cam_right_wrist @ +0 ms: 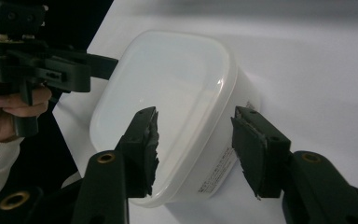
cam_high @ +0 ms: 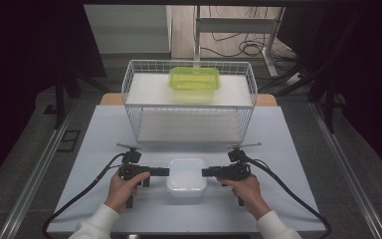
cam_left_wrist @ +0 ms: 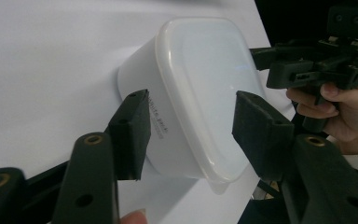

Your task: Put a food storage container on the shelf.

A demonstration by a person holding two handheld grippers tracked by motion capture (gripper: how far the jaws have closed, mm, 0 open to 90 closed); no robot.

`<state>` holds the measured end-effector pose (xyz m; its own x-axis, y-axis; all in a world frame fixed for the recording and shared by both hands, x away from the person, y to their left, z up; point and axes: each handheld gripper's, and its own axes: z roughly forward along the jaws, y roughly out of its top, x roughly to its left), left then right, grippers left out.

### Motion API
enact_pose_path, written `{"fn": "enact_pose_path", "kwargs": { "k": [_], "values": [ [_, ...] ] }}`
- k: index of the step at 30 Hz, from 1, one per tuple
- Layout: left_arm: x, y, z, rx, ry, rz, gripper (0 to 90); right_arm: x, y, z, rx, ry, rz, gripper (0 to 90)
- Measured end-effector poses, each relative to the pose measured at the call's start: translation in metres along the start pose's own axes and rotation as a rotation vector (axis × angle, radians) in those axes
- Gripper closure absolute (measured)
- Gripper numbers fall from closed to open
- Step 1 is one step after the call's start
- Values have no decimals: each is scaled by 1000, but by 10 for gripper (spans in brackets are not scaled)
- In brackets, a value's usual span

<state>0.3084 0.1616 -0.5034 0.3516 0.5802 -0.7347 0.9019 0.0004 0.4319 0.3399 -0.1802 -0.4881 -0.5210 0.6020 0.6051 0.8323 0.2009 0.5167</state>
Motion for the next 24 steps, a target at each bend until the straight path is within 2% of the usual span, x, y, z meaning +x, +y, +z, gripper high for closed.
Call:
{"fn": "enact_pose_path", "kwargs": {
  "k": [4,5,6,9,10,12,15,17,24],
  "values": [
    [2,0,5,19,-32,-17,525,0,-3,3,12,8,1,558],
    [3,-1,6,25,-41,-23,555,0,-3,4,19,8,4,589],
    [4,-2,9,40,-35,-34,628,0,-4,5,20,13,19,617],
    [4,-2,8,27,-47,-55,680,0,-5,3,12,12,39,647],
    [4,-2,7,24,-50,-64,709,-3,-7,2,-4,40,93,676],
    [2,-4,6,16,-51,-65,719,-5,-9,0,-14,57,117,694],
    [-2,-6,3,3,-55,-60,743,-3,-9,-3,-19,56,112,716],
    [-4,-7,1,-16,-56,-56,789,0,-8,-8,-41,54,85,763],
    [-9,-9,-2,-33,-19,-21,786,3,-8,-13,-52,78,54,787]
  ]
}}
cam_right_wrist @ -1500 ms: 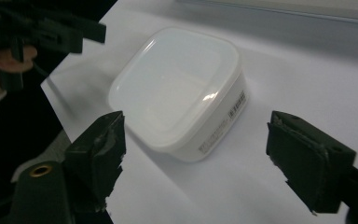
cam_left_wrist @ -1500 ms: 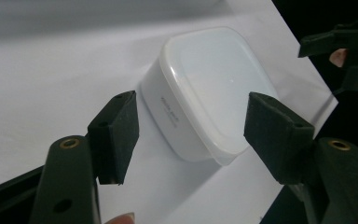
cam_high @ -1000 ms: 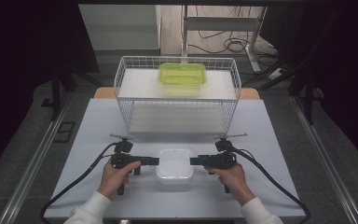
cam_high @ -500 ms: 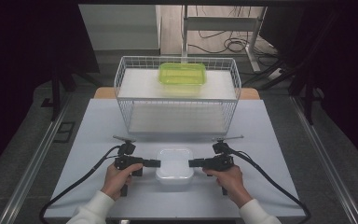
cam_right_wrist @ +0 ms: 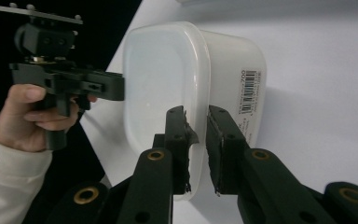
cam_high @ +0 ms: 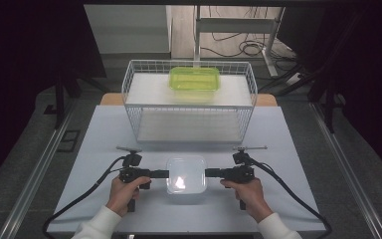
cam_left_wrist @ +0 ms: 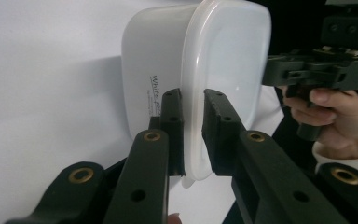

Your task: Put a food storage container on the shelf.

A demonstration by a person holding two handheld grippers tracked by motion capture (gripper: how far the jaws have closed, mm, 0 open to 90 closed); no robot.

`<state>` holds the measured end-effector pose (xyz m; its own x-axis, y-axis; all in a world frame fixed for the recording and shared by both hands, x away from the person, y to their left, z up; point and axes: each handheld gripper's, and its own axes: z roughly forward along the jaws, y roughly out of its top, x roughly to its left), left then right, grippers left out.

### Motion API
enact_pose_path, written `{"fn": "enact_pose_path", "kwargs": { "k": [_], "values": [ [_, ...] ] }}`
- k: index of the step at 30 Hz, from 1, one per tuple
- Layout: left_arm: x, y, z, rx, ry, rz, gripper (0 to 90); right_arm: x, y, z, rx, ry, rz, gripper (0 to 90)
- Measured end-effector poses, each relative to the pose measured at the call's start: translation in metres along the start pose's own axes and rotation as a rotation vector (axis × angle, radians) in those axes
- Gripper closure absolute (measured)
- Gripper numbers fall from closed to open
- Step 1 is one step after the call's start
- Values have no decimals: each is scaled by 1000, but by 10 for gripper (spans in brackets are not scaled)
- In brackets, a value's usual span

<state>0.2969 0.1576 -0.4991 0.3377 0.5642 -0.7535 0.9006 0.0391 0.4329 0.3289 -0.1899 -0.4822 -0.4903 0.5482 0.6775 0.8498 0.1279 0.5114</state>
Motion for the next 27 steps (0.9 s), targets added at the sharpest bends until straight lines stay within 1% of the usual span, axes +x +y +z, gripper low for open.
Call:
{"fn": "enact_pose_path", "kwargs": {
  "k": [3,4,9,10,12,13,14,16,18,21,23,24,27],
  "values": [
    [-3,1,-2,-11,-3,17,784,2,1,-3,-11,21,-14,790],
    [-4,1,-3,-16,-5,25,784,3,2,-4,-19,23,-29,791],
    [-8,2,-5,-24,-3,43,786,4,3,-6,-23,31,-44,791],
    [-9,3,-6,-24,-3,58,785,5,4,-8,-31,33,-54,791],
    [-10,3,-6,-27,-3,60,786,5,4,-9,-29,36,-56,790],
    [-12,3,-7,-27,1,65,785,8,5,-9,-33,26,-78,790],
    [-12,3,-8,-33,6,71,785,9,5,-10,-38,23,-89,790],
    [-14,3,-8,-39,14,77,784,11,6,-10,-38,24,-93,790],
    [-16,3,-9,-39,12,80,784,13,7,-12,-42,31,-110,790],
    [-20,4,-11,-49,12,93,784,14,8,-14,-48,36,-122,791],
    [-21,4,-12,-53,11,93,784,15,8,-15,-47,37,-122,791],
    [-22,5,-13,-58,8,93,784,17,9,-17,-52,40,-133,791],
    [-26,6,-17,-62,11,102,784,20,11,-19,-57,45,-144,791]
  ]
}}
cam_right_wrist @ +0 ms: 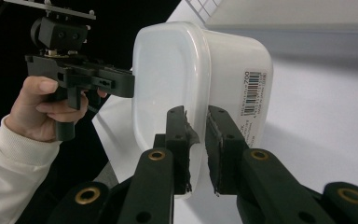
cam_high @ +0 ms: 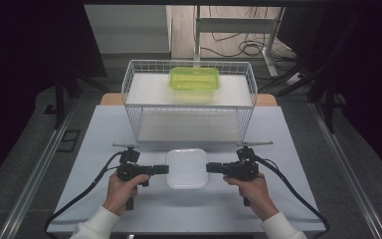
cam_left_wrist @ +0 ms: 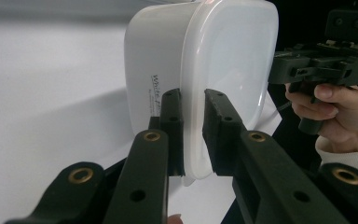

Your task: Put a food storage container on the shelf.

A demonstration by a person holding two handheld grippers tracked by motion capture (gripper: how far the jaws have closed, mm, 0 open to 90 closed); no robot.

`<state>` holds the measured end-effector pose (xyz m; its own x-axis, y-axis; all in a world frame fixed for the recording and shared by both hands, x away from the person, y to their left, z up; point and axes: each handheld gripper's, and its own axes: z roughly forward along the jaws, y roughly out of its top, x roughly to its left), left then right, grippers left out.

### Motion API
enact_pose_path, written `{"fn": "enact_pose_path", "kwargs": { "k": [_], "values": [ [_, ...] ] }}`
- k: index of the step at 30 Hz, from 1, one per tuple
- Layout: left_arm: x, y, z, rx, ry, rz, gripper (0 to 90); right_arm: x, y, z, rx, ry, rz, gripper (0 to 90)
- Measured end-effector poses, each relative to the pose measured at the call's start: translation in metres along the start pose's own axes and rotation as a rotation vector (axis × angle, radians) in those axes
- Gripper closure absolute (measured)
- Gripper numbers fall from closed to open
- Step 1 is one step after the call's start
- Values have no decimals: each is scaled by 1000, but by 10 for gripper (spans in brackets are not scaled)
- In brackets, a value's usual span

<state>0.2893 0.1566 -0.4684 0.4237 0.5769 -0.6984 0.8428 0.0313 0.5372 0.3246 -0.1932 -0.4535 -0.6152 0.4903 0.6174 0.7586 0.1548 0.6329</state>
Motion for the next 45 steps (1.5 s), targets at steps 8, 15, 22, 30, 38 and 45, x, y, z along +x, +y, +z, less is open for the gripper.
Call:
{"fn": "enact_pose_path", "kwargs": {
  "k": [8,15,22,30,38,45],
  "values": [
    [-9,9,-5,-17,-7,19,784,6,10,-7,-16,6,-36,789],
    [-28,31,-14,-43,0,66,783,19,30,-22,-49,15,-89,789],
    [-39,43,-18,-56,1,86,782,27,45,-33,-74,14,-109,789],
    [-45,59,-25,-64,12,105,781,32,56,-35,-93,13,-112,789],
    [-51,71,-29,-84,13,120,780,38,69,-39,-112,9,-134,789],
    [-58,83,-33,-93,19,136,780,41,80,-42,-126,8,-144,789]
  ]
}}
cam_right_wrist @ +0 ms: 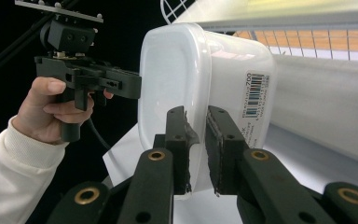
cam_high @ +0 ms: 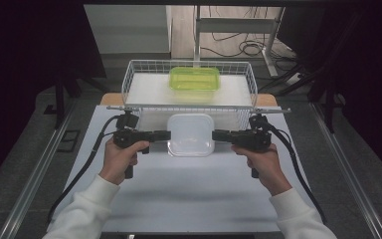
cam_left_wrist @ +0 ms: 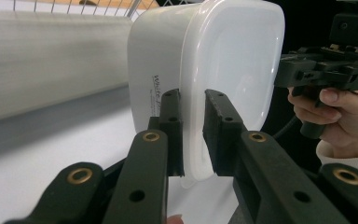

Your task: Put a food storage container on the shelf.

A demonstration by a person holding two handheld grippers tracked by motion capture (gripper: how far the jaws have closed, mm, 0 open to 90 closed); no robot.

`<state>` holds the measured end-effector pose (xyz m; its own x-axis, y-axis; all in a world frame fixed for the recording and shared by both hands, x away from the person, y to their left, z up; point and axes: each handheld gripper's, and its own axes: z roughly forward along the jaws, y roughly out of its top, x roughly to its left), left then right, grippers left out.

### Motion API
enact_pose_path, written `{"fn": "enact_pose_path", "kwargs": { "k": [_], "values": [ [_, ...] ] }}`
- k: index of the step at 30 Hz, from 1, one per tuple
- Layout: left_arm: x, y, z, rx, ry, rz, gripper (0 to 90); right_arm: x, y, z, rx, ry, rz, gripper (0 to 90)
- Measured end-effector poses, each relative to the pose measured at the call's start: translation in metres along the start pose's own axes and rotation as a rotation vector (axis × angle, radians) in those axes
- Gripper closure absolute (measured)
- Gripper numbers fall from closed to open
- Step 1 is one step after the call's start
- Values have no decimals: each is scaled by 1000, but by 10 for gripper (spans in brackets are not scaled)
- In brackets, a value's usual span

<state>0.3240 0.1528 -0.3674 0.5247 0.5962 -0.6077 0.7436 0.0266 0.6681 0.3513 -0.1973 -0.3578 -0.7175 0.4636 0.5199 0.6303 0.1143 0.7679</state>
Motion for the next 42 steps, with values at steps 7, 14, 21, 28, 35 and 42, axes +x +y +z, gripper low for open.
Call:
{"fn": "enact_pose_path", "kwargs": {
  "k": [7,14,21,28,35,42],
  "values": [
    [-9,15,-5,-21,-6,19,780,4,15,-6,-18,-1,-26,788],
    [-18,36,-10,-38,4,57,780,10,35,-12,-43,-16,-58,786],
    [-22,55,-12,-46,8,74,780,11,51,-14,-63,-18,-68,786],
    [-25,81,-12,-49,17,90,781,5,72,-15,-82,-22,-71,785],
    [-25,97,-11,-58,13,91,782,-1,88,-14,-91,-27,-73,784],
    [-24,117,-10,-69,6,96,785,-7,105,-13,-103,-33,-70,782]
  ]
}}
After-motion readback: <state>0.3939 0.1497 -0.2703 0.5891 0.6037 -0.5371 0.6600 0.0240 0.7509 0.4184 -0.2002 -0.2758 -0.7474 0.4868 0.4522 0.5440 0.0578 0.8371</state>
